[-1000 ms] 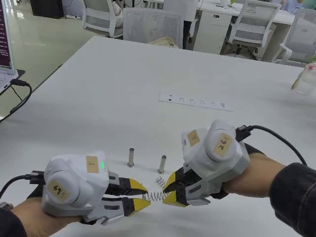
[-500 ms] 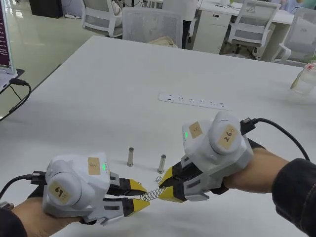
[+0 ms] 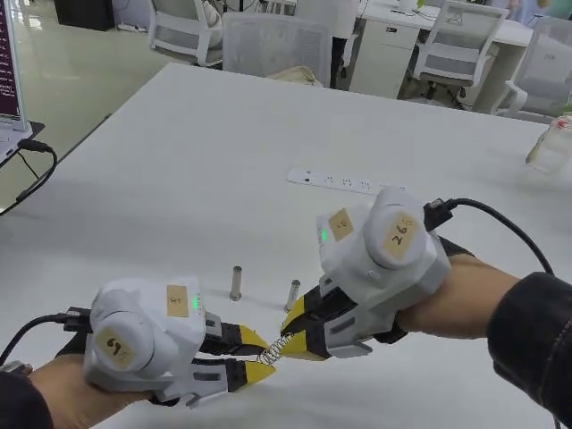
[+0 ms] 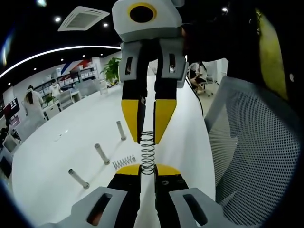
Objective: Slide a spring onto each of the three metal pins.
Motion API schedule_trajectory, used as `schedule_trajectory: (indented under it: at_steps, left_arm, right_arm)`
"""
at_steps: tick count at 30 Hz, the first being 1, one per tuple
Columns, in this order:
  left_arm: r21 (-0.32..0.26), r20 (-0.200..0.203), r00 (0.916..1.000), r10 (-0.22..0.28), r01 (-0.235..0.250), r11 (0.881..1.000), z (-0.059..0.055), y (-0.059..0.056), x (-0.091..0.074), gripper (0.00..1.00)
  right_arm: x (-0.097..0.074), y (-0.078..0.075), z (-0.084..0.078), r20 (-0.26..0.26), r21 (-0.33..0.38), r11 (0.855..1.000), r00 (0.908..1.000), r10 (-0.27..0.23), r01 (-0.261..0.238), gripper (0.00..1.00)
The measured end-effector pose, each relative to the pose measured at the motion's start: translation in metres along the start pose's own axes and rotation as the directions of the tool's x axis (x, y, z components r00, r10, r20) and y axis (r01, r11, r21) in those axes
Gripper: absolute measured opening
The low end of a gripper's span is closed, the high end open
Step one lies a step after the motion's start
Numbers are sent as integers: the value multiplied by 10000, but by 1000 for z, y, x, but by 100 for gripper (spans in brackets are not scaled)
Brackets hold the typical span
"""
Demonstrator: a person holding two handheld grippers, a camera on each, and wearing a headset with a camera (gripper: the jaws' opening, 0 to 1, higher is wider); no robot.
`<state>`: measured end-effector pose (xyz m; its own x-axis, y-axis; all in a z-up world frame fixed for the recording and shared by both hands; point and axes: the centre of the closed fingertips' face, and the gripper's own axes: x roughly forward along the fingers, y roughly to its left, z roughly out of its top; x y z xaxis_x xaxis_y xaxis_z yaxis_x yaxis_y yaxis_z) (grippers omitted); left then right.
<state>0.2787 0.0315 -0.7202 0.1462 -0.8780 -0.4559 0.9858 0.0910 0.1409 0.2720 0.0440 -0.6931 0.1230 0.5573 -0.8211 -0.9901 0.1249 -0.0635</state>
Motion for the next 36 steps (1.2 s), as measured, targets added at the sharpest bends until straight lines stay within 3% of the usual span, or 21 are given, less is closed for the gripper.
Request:
schedule_trajectory:
  at_steps: [18, 27, 36]
  left_arm:
    - [180, -53, 9996, -295, 296, 9994, 0, -8, 6, 3]
    - [-363, 86, 9993, -354, 357, 9987, 2, -9, 4, 13]
    - [-753, 342, 9994, -12, 38, 9972, 1, -1, -3, 17]
  right_arm:
    - [0, 5, 0, -425, 2, 9997, 9988, 255, -256, 7]
    - [-4, 3, -4, -637, 82, 9997, 9977, 249, -244, 7]
    - [-15, -7, -23, -1113, 301, 9995, 9938, 74, -41, 7]
